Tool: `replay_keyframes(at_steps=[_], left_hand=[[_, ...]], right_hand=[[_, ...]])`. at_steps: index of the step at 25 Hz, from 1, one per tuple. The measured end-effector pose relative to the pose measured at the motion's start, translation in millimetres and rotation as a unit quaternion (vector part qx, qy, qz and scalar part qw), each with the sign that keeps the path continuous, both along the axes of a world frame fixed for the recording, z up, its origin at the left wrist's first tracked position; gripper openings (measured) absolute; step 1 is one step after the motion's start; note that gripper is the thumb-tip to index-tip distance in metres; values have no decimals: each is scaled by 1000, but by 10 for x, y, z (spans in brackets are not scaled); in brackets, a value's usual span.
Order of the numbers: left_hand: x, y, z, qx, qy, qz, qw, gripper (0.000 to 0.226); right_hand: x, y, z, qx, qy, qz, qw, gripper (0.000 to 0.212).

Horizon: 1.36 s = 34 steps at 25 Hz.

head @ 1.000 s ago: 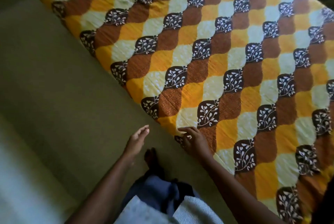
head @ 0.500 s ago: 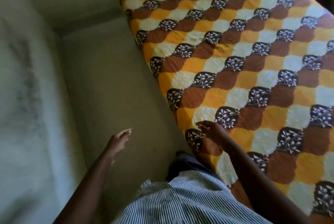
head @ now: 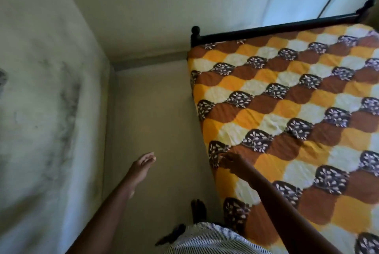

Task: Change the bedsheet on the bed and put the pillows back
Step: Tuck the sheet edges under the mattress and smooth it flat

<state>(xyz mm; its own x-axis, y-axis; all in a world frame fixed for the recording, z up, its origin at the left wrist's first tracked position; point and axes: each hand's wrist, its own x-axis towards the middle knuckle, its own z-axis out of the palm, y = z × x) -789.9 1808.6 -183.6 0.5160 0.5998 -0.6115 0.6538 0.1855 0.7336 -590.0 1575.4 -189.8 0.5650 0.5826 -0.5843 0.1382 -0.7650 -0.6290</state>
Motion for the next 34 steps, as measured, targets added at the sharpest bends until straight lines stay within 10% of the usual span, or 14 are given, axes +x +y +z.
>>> replay_keyframes(at_steps=[16, 34], left_hand=[[771, 3562, -199, 50, 36, 195, 979, 44], [6430, 6832, 30, 9, -72, -196, 978, 36]], right_hand=[[1708, 4931, 126, 3, -22, 276, 961, 35], [5790, 6449, 163, 41, -49, -170, 983, 30]])
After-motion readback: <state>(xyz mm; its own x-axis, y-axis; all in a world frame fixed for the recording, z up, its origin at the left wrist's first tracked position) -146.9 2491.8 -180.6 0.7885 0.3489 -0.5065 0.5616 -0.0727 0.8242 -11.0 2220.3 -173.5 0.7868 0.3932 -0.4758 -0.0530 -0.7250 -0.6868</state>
